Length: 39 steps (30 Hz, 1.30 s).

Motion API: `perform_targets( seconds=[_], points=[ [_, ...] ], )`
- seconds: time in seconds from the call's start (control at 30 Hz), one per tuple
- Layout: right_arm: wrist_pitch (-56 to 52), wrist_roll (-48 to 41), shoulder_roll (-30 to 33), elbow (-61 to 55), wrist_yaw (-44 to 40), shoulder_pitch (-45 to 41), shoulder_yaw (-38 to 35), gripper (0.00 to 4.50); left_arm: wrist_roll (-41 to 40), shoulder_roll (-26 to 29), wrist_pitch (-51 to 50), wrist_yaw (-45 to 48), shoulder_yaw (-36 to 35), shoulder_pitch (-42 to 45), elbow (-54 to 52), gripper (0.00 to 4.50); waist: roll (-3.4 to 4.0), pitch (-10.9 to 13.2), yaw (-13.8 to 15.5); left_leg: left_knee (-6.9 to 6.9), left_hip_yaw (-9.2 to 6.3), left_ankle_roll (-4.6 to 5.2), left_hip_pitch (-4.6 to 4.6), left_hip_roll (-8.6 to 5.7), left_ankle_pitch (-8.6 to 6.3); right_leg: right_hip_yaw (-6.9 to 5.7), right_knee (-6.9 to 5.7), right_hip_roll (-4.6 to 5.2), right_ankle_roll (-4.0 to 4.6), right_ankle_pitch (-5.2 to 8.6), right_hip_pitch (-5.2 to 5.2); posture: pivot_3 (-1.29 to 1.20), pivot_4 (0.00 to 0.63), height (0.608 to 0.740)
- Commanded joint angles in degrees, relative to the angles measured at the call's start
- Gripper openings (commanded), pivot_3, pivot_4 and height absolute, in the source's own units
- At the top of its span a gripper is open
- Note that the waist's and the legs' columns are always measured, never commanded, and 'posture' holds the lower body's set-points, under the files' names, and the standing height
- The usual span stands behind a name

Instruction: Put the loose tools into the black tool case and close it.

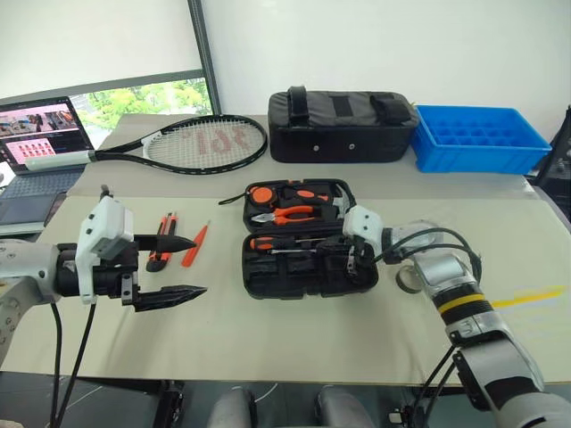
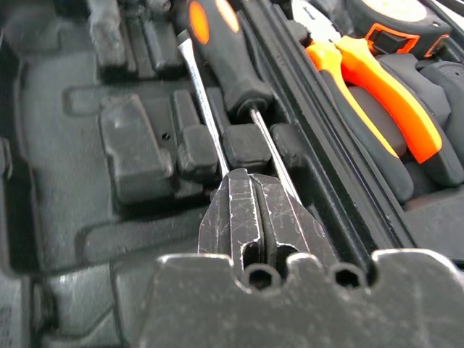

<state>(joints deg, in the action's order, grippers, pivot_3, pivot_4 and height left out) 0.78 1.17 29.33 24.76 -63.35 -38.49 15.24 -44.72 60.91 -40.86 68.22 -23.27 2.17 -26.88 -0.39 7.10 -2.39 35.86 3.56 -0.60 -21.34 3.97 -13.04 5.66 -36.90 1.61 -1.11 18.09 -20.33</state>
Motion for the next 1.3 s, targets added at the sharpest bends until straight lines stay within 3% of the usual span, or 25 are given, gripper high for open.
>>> perform_targets(
  seconds=[0.03,0.2,0.33,0.43,0.6,0.8,1.23,1.3],
  points=[
    [-1.64,2.42,0.51,1.09,0.29,1.19,1.78,0.03,0.22,-0.16,1.4,-0.54,-1.78,-0.54,-0.96,4.5,-0.09,-0.05,0.17,0.01,0.0,0.0,0.01,0.0,0.0,-0.01,0.01,0.0,0.0,0.0,0.02,0.0,0.15,0.708],
    [-0.37,-6.59,-1.92,-1.95,-1.07,-0.38,-4.8,0.03,0.7,-2.65,0.81,-5.4,-2.75,-2.26,-1.06,4.5,-0.12,-0.02,-0.06,0.02,0.0,0.0,0.03,0.01,0.0,-0.01,-0.01,0.01,0.01,0.0,0.03,0.0,0.15,0.708],
    [-4.57,-16.38,-0.52,-7.55,-6.58,0.74,-10.2,0.03,8.69,-8.39,3.75,-16.63,0.75,-2.92,0.18,4.5,-0.03,0.05,-0.07,-0.01,-0.02,0.0,-0.03,0.01,0.0,0.0,-0.05,0.0,0.01,0.0,-0.05,0.0,0.15,0.708],
    [-8.03,-20.99,2.25,-10.89,-8.97,2.46,-13.4,0.82,14.16,-14.61,2.92,-27.13,5.52,-1.35,0.57,4.5,-0.06,0.04,0.21,-0.03,-0.04,0.0,-0.04,0.0,0.0,-0.02,0.01,0.04,0.01,0.0,0.01,0.0,0.15,0.708],
    [-10.96,-26.07,7.51,-15.22,-11.86,6.37,-18.35,2.52,21.52,-26.05,0.21,-43.1,11.21,4.82,4.97,4.5,-0.14,0.04,1.61,0.01,-0.05,0.0,-0.13,-0.06,0.0,-0.06,0.14,0.12,-0.04,-0.03,0.06,0.0,0.15,0.708],
    [-12.73,-29.63,14.12,-16.3,-15.7,9.97,-22.85,4.47,25.67,-29.74,-3.38,-48.11,15.48,11.62,12.53,4.5,-0.14,0.05,1.47,0.01,-0.06,0.0,-0.18,-0.07,0.0,-0.02,0.13,0.06,-0.04,-0.04,0.0,0.0,0.15,0.708],
    [-13.98,-32.79,23.01,-14.53,-18.33,14.71,-31.41,4.47,27.61,-35.16,-7.61,-51.13,17.23,20.7,27.49,4.5,-0.14,0.06,1.69,0.02,-0.06,0.0,-0.18,-0.1,0.0,-0.01,0.19,0.05,-0.06,-0.03,0.05,0.0,0.15,0.708],
    [-14.17,-33.17,23.41,-15.2,-18.35,15.16,-32.16,4.5,27.5,-35.25,-8.66,-50.4,17.8,21.32,27.94,3.98,-0.13,0.06,1.6,0.02,-0.06,0.0,-0.17,-0.11,0.0,-0.01,0.17,0.05,-0.06,-0.03,0.06,0.0,0.15,0.708]
  ],
)
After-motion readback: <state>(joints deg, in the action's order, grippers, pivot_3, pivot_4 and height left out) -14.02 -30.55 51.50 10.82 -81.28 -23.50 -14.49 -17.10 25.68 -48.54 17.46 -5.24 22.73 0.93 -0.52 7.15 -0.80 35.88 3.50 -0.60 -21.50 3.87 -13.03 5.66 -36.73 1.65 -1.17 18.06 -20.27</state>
